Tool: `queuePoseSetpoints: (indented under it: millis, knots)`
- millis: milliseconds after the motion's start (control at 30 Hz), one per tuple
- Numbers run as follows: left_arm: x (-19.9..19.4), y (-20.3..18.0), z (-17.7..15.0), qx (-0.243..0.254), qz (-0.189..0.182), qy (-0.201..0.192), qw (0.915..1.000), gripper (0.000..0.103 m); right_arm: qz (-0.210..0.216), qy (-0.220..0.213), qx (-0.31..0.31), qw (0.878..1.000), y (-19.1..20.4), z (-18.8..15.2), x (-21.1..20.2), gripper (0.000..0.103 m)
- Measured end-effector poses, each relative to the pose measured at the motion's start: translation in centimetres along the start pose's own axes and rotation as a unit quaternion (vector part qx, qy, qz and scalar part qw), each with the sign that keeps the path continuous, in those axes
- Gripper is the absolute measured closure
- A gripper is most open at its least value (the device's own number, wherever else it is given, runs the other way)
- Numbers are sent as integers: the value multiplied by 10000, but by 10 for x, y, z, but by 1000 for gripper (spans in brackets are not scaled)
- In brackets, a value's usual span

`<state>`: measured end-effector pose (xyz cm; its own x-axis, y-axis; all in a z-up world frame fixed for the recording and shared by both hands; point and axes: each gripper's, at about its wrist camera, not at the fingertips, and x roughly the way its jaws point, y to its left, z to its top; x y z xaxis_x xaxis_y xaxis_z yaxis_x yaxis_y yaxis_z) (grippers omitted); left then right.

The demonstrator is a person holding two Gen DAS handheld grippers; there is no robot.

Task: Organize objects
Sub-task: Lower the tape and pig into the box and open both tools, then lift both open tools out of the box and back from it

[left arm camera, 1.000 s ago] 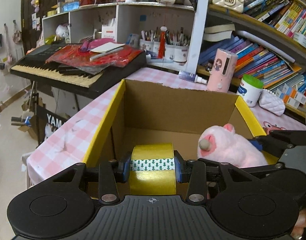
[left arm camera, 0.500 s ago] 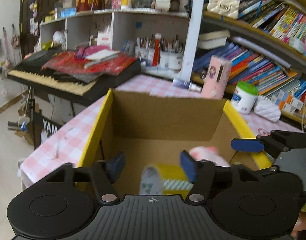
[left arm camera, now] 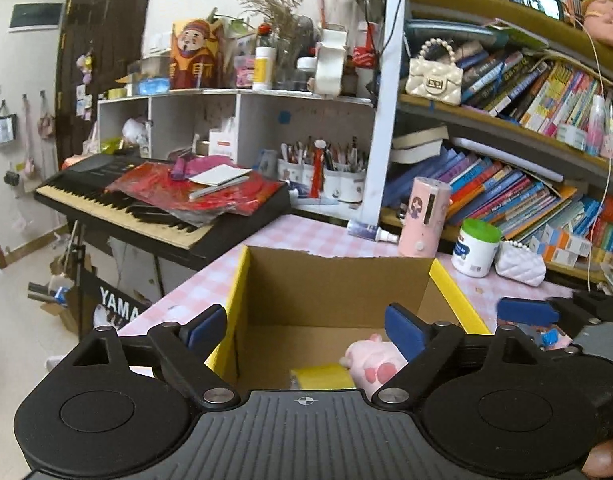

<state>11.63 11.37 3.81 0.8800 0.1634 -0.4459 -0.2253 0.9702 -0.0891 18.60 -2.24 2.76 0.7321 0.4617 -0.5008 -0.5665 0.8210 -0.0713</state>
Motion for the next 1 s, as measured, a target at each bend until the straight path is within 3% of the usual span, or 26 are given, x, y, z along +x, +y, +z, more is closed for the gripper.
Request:
queuePoseSetpoints:
  millis: [133,267,433,633,1000]
  knots:
    - [-16,2,-4,31,148,-67,9999,5,-332,-154,167,9992,6,-4,-20,16]
    - [-30,4,-13,55,164,-31,9998,4,-715,-177,307,9968,16,-11,-35,15]
    - [-45,13,-30,87,274,116,9995,4,-928,118,457,9946,31,-28,-47,12]
    - [-56,24,-56,5,526,629,9966,4,-1079,575,567,9909,50,-55,-62,10]
    - [-85,18,-82,309,249,881,9953,4,-1464,969,984,9795,61,-95,-100,8]
